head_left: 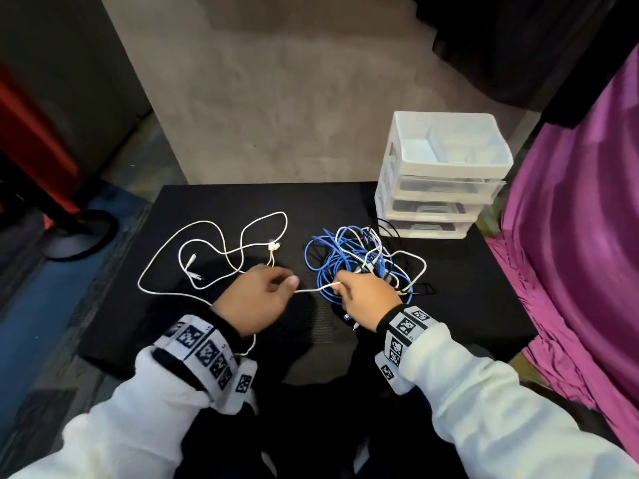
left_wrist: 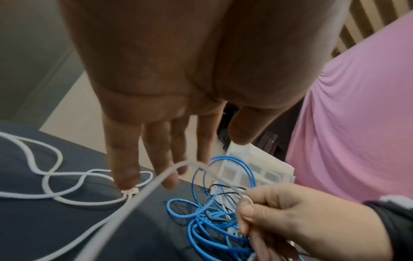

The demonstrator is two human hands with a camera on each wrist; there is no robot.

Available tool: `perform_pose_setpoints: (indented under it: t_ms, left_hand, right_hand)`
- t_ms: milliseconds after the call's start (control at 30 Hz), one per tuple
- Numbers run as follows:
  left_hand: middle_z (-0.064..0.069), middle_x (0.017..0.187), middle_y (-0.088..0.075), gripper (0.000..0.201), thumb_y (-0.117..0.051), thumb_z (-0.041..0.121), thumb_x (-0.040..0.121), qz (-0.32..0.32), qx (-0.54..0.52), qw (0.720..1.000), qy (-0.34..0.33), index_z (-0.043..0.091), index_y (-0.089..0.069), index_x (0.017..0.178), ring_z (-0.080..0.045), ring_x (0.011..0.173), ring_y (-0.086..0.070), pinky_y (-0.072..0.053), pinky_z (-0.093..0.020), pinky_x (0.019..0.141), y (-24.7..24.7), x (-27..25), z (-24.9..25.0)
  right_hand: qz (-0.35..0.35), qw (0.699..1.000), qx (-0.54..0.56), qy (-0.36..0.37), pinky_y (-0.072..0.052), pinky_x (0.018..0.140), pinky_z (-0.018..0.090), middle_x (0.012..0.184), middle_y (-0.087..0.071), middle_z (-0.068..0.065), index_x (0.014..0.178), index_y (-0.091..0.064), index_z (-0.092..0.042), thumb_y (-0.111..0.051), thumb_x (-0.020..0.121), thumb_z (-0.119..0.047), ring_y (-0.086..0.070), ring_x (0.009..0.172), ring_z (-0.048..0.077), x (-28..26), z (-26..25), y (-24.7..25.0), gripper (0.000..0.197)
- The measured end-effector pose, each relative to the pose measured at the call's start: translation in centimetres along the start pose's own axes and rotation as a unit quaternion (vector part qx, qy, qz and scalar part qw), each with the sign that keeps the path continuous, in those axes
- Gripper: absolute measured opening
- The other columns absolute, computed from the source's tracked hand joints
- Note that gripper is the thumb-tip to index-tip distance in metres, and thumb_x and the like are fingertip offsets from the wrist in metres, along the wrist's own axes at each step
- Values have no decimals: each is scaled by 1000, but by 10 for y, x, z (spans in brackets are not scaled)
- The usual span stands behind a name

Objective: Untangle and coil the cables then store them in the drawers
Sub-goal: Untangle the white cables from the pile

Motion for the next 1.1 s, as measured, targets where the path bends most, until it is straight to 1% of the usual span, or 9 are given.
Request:
perform_pose_setpoints:
  t_ms: [133,267,367,533,667,800,933,1033,1100]
  left_hand:
    - [5,91,-68,25,-51,42,101,-18,40,999,-10,25,-68,106,-17,93,-64,-45,-26,81,-44,16,26]
    - [-1,77,-61,25,-52,34,102,6,-7,999,44,15,-58,88,-29,87,-63,-39,-30,71,-66,26,28]
    - [1,63,-55,32,-56,33,101,33,-3,999,-16,10,-60,79,-21,64,-55,-37,-32,61,-31,14,33]
    - [10,47,-33,36,-61,49,88,98,-268,958,-1,16,-70,77,-11,42,-26,-19,-22,42,59,-8,7]
    - [8,70,-63,32,-62,52,87,30,-170,984,35,23,-75,86,-13,66,-55,-43,-25,64,44,-18,-2]
    - [3,116,-70,45,-49,55,97,95,-43,994,-16,22,-70,118,-12,110,-64,-44,-24,95,10,-5,13]
    - [3,154,-44,60,-39,64,89,42,205,976,-68,35,-59,138,-24,152,-24,-4,-55,125,-46,11,39]
    - [6,141,-57,43,-35,53,101,-24,300,950,-80,33,-65,127,-23,148,-28,13,-63,120,-74,20,53]
    - [2,112,-69,32,-39,44,104,-60,201,977,-42,28,-65,113,-24,124,-57,-22,-49,121,-83,29,50]
  right_hand:
    - [1,1000,-31,0,-36,63,36,91,-68,9,95,-54,-20,-45,104,-29,-63,89,36,1,-6,-5,15]
    - [-8,1000,-10,-5,-46,65,39,84,-65,2,91,-50,-23,-44,104,-32,-62,85,31,-2,-1,-2,17]
    - [15,999,34,-38,-54,72,42,77,-65,0,90,-51,-20,-48,103,-36,-63,78,27,-3,20,5,21]
    - [34,998,40,-26,-51,68,39,71,-59,0,88,-49,-21,-46,106,-41,-60,72,27,2,32,16,27]
    - [10,1000,20,-8,-38,61,35,71,-55,-1,86,-44,-23,-43,106,-28,-52,65,24,5,20,13,21]
    - [7,1000,4,2,-42,61,37,71,-56,-1,88,-48,-21,-43,106,-27,-53,67,25,1,13,12,20]
    - [-3,1000,-14,-12,-45,65,38,81,-61,5,95,-54,-18,-44,104,-24,-58,76,31,-3,11,13,15]
    - [-16,1000,-18,-16,-42,65,37,78,-57,2,87,-49,-21,-46,101,-22,-55,76,31,-7,10,13,14]
    - [-16,1000,-6,-21,-44,65,38,76,-57,0,87,-49,-22,-46,98,-19,-55,74,29,-7,12,14,13]
Point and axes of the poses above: each hand's wrist, its own x-axis towards the middle knuckle, its own y-axis out of the back of the hand, z = x × y, the point moved 4 cm from there along x, towards the middle knuckle
